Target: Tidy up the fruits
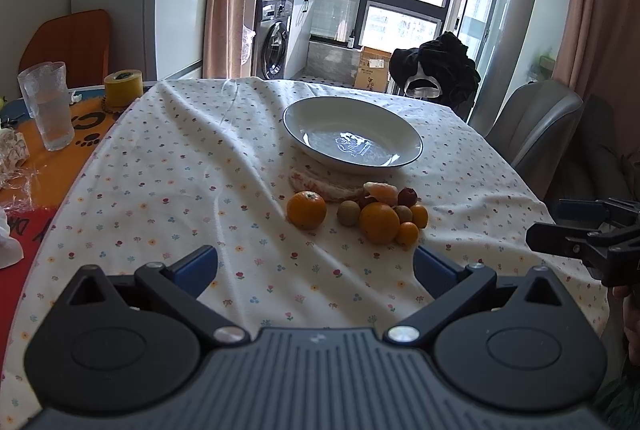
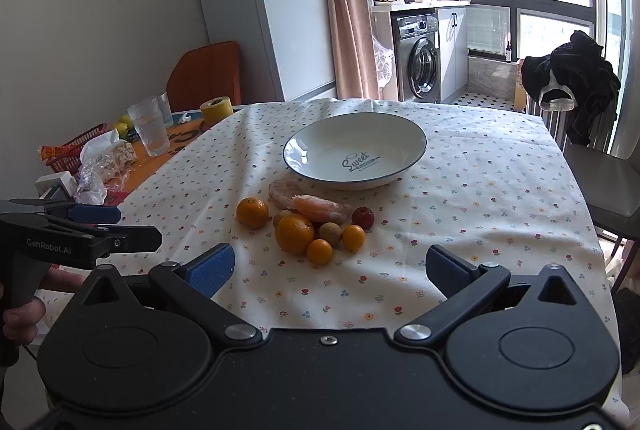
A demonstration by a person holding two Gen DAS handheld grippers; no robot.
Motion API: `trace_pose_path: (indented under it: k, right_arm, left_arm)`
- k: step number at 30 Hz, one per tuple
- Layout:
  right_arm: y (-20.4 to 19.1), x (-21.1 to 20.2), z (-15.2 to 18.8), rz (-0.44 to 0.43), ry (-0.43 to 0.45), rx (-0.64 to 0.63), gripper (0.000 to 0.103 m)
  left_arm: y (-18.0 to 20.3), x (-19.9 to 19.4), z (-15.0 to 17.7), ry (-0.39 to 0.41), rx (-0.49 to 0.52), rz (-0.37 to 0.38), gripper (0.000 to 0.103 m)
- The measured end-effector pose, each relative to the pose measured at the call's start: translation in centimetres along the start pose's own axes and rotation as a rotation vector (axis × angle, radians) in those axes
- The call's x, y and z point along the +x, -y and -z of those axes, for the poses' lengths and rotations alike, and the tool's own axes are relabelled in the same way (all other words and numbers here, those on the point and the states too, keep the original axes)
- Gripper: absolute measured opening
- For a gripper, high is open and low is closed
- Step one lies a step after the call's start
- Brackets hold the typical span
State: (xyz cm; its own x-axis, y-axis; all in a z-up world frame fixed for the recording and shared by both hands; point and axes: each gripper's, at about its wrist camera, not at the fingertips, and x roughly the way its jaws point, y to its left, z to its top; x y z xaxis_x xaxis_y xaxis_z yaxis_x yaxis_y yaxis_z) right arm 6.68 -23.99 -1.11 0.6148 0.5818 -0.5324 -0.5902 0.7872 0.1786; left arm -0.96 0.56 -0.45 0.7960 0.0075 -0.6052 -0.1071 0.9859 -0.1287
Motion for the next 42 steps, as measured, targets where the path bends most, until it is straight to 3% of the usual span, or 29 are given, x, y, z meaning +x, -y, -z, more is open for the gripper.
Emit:
trace_pose_path:
  k: [27,34,42]
  right_arm:
    - [0.4,0.2,0.0,0.009,-0.002,0.004,0.103]
    - [0.3,0.6,0.3,0.007,-0.015,-0.011,0.103]
    - [1.0,1.7,1.0,0.004,-0.001,0.006,0.103]
  left_arm:
    - [0.0,-0.2,-0.2,0.016,-0.013,0.042,0.103]
    - [0.3,0.2,0.0,0.009,0.024,0.065,0.103]
    - [0.6,1.7,0.4,-0.003,0.035,0.045,0.103]
